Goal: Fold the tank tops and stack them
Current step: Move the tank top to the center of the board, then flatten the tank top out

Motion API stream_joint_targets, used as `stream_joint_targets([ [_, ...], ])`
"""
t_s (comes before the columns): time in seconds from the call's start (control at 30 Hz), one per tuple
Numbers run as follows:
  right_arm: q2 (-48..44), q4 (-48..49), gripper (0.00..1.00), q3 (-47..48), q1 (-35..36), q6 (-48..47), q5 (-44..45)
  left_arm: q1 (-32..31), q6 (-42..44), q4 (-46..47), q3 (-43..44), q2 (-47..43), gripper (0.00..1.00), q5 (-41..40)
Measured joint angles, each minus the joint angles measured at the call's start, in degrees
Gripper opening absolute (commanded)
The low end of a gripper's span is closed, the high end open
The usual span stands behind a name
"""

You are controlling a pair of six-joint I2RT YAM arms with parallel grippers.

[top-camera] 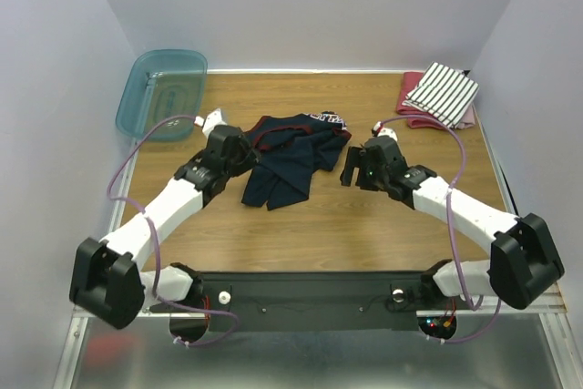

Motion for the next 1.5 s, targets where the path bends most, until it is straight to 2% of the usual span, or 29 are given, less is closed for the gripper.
stream_joint_targets([
  [0.07, 1.9, 0.5, 0.87, 0.1, 1.7, 0.4, -0.3, -0.2, -0.9, 0.6, -3.6, -3.8, 0.50, 0.1],
  [0.2, 6.7, 2.0, 0.83, 1.7, 7.6, 1.7, -0.4, -0.6, -1.9, 0.5, -8.8, -5.6, 0.50, 0.3],
  [0.43, 15.8, 6.2, 0.75, 2.8, 17.9, 5.9, -1.1, -0.8, -3.9, -1.9, -16.2, -8.4, 0.61, 0.4],
  [0.67, 22.1, 8.8, 0.72, 6.3, 21.7, 9.8, -1.7, -0.8, -4.5, -2.3, -16.5, -8.3, 0.64, 0.2],
  [0.7, 22.6, 9.3, 0.67, 6.9, 22.2, 10.3, -1.7, -0.9, -4.6, -2.2, -16.7, -7.9, 0.64, 0.1],
  [0.87, 25.3, 11.2, 0.62, 9.5, 24.0, 12.6, -2.0, -0.8, -5.3, -1.6, -19.1, -5.3, 0.64, -0.9],
  [1.0, 27.1, 12.6, 0.62, 10.6, 25.2, 14.0, -2.1, -0.8, -5.9, -1.0, -20.1, -3.1, 0.63, -1.3],
  [1.33, 32.2, 15.3, 0.63, 14.2, 26.1, 16.4, -2.1, -0.8, -6.1, 2.7, -20.2, -0.4, 0.48, -2.0],
  [1.43, 32.6, 15.7, 0.63, 14.5, 26.1, 16.9, -1.7, -0.5, -6.0, 3.4, -20.2, -0.2, 0.39, -2.7],
  [1.5, 32.6, 15.7, 0.64, 14.5, 26.1, 17.0, -1.4, -0.2, -5.9, 4.1, -20.2, 0.1, 0.28, -2.9],
])
